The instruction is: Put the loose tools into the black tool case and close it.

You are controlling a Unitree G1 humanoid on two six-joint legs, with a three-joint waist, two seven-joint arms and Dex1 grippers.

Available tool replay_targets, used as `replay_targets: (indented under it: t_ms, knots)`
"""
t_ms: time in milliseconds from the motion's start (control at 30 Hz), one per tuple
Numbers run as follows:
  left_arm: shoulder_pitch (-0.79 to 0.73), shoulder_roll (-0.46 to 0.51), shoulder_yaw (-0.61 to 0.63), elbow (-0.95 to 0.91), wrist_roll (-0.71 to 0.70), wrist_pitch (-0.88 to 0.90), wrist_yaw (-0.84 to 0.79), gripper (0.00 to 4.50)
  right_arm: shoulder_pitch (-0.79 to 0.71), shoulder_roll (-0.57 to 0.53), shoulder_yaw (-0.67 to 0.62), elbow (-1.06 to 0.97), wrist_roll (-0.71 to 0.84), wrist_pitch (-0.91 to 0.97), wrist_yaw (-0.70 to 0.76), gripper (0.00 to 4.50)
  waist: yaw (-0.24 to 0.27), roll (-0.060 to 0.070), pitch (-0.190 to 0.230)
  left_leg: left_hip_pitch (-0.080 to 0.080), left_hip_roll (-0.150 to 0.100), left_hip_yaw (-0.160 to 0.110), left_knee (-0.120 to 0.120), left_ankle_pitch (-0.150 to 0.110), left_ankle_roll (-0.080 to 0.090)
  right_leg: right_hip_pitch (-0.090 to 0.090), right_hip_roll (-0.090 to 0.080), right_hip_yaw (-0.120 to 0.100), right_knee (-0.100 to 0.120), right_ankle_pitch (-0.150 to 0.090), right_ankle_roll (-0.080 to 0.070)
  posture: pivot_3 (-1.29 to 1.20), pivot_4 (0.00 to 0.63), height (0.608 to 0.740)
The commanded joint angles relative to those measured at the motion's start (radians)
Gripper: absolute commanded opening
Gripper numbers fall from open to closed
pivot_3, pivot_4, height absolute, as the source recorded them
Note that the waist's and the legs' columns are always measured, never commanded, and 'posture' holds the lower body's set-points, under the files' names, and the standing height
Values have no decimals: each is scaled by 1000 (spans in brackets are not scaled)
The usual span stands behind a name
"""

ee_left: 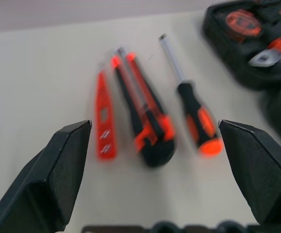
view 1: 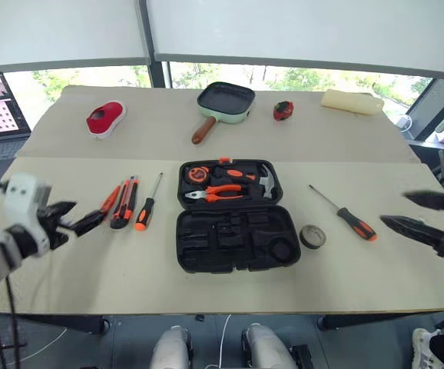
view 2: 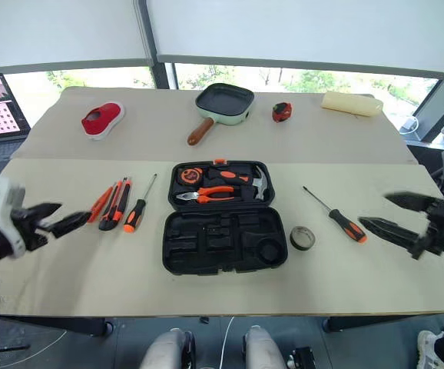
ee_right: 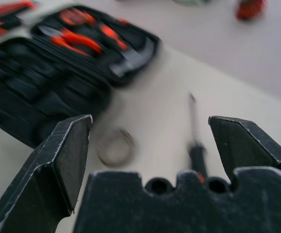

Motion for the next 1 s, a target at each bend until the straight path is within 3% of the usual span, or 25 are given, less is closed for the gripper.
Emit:
replay_targets:
  t_ms: [33,133,267,567,1000]
  knots:
    - [-88,6,-95,-10,5,114,54,4500,-71,-8,34,-135,111,59,-72,4477,-2,-1,0,0,0,0,0,0,0,0,0,0,0,0,0,0,150,740]
    - [-237,-58,-215,50,39,212,118,4500,-144,10,130,-226,176,71,-116,4477,4,-2,1,-2,-1,-1,0,-1,-1,0,0,0,0,0,0,0,150,740]
    - [-314,-90,-307,85,98,206,141,4500,-150,43,180,-253,189,51,-128,4477,11,-6,2,-4,-1,-3,1,-1,-1,0,0,-3,-1,0,0,0,150,740]
    - [-337,-145,-428,66,194,151,146,4500,-119,91,231,-306,183,26,-167,4477,10,-6,2,-8,-2,-5,4,-1,0,-2,-1,-3,0,0,0,0,150,740]
    - [-357,-254,-468,90,258,164,157,4500,-82,105,237,-360,205,19,-198,4477,10,-6,2,-8,-2,-7,6,-1,0,-1,-1,-5,1,0,0,0,150,740]
